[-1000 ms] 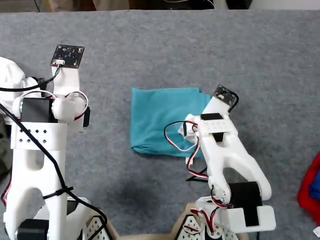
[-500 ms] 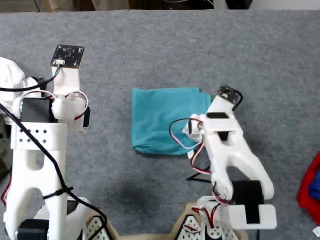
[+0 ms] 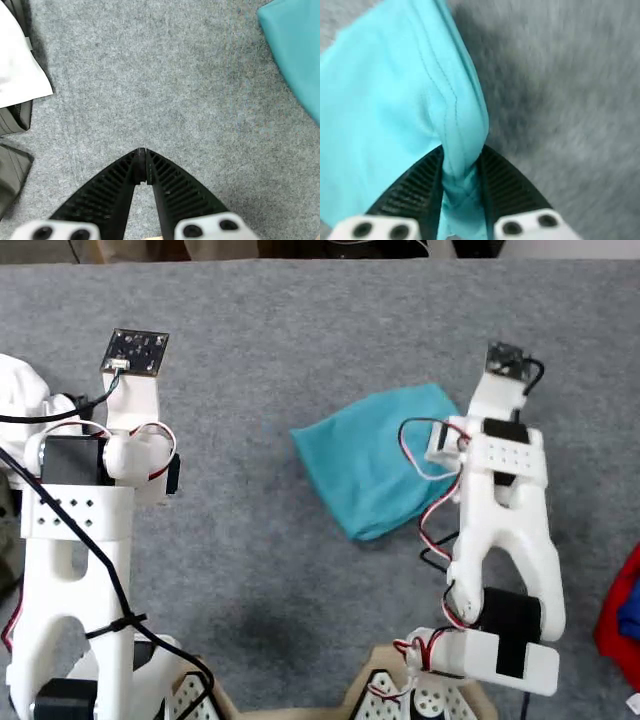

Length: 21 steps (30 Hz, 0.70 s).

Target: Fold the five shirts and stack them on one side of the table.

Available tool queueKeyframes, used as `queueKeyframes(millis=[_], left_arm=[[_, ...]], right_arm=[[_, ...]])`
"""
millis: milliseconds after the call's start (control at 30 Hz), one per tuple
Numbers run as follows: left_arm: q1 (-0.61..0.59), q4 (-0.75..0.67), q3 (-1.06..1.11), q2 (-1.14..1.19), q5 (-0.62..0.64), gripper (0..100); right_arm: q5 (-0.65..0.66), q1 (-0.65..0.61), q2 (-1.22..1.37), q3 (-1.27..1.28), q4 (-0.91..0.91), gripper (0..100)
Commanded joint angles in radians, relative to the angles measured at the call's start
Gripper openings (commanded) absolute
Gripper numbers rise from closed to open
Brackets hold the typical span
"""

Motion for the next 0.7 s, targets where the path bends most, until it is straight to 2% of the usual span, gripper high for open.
queueKeyframes(millis=[0, 167, 300, 367, 567, 667], left_arm=[[-0.008, -0.012, 0.002, -0.021, -0.006, 2], [-0.008, -0.012, 0.002, -0.021, -0.006, 2], [-0.008, -0.012, 0.003, -0.021, -0.006, 2], [-0.008, -0.015, 0.017, -0.021, -0.008, 2], [-0.009, -0.035, 0.069, -0.021, -0.026, 2], [-0.009, -0.034, 0.064, -0.021, -0.026, 2]], right_arm=[[0.109, 0.018, 0.004, -0.104, 0.0, 0.6], [0.256, 0.035, 0.087, -0.142, -0.069, 0.6], [0.325, 0.058, 0.159, -0.185, -0.11, 1.5], [0.324, 0.065, 0.174, -0.208, -0.11, 6.4], [0.146, 0.085, 0.176, -0.214, -0.092, 33.7], [0.029, 0.077, 0.176, -0.217, -0.041, 38.3]])
